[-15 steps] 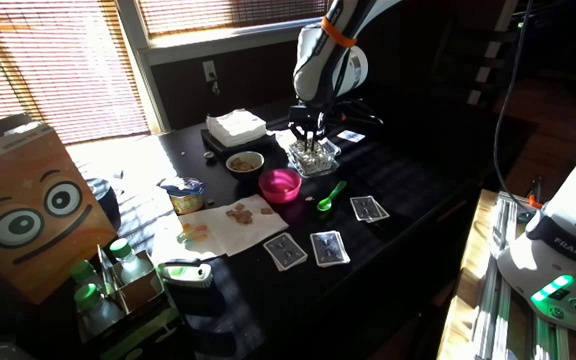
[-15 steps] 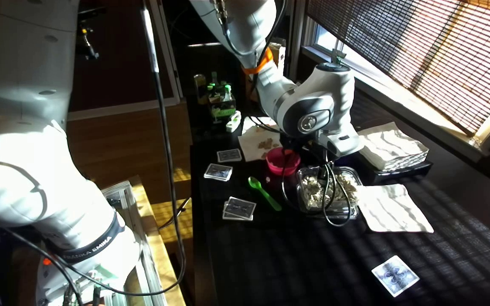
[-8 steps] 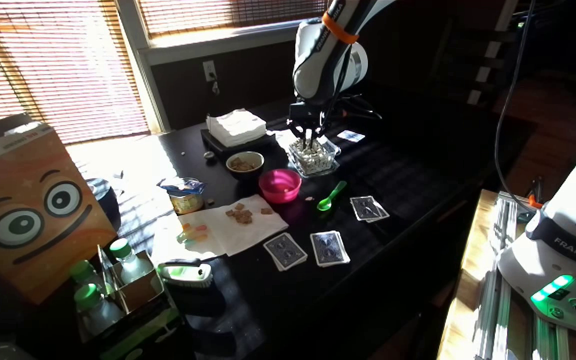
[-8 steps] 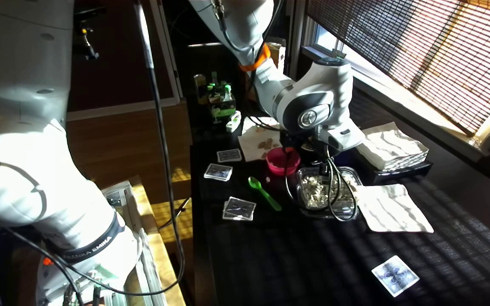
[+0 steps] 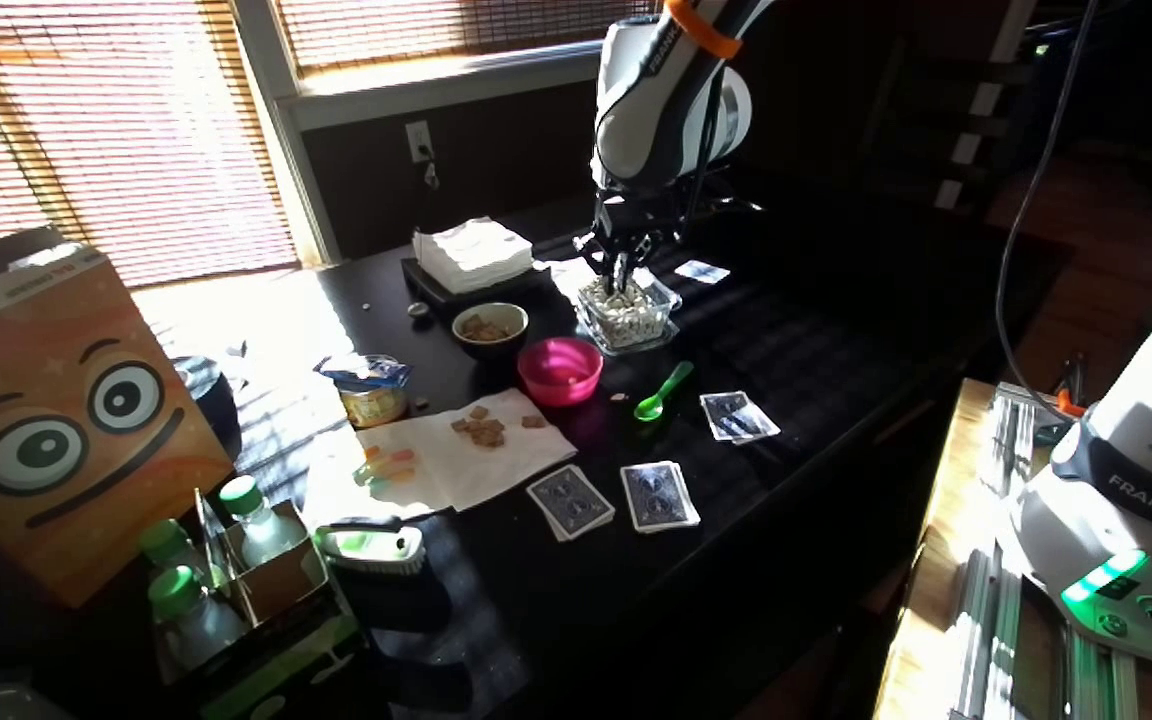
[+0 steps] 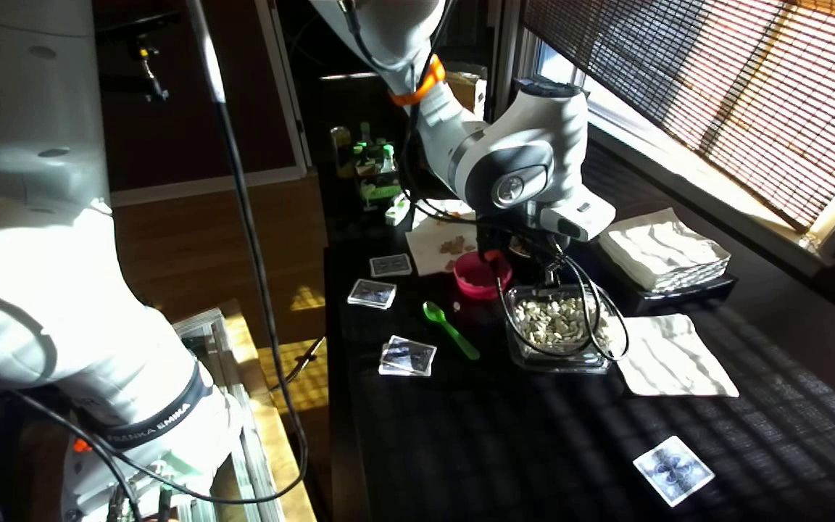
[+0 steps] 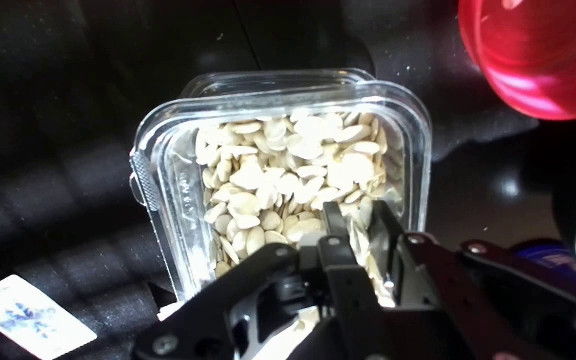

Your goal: Put the white object on the green spoon, then put the spoon in the pink bowl

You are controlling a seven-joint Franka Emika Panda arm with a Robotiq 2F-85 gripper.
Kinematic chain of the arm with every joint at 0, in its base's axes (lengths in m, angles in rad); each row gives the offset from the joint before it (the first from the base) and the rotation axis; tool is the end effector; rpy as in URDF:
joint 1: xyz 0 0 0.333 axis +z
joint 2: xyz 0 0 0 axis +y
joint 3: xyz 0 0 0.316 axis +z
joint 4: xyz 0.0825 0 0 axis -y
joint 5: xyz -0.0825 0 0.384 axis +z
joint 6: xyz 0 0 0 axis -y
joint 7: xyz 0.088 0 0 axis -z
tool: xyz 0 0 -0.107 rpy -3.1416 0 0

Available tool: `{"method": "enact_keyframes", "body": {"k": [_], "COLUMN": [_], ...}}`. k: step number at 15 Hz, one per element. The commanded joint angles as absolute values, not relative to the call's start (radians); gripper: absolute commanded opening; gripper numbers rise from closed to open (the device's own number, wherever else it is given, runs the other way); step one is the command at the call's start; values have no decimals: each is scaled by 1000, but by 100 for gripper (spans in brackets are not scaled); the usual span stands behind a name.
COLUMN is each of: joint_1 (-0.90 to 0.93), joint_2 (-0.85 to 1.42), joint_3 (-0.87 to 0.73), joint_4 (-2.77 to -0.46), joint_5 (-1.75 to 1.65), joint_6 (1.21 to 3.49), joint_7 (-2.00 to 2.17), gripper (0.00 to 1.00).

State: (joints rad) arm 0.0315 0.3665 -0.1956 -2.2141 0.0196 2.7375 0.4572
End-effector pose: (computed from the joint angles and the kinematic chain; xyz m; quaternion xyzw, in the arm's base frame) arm 0.5610 -0.0937 0.2292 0.9487 -0.3040 0.0854 0.0173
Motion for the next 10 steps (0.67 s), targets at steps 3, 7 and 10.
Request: {"method": "enact_keyframes", "body": {"k": [3,7,10], "joint_1": [-32,-80,-95], "joint_2": [184,111,86], "joint_3": [-98,-4,50], "joint_4": [-2403,-2494,-2536], "joint_5": [46,151,267], "joint_6": [2752,2755,2725], "joint_7": [143,-123,-328], "gripper": [4,4,4]}}
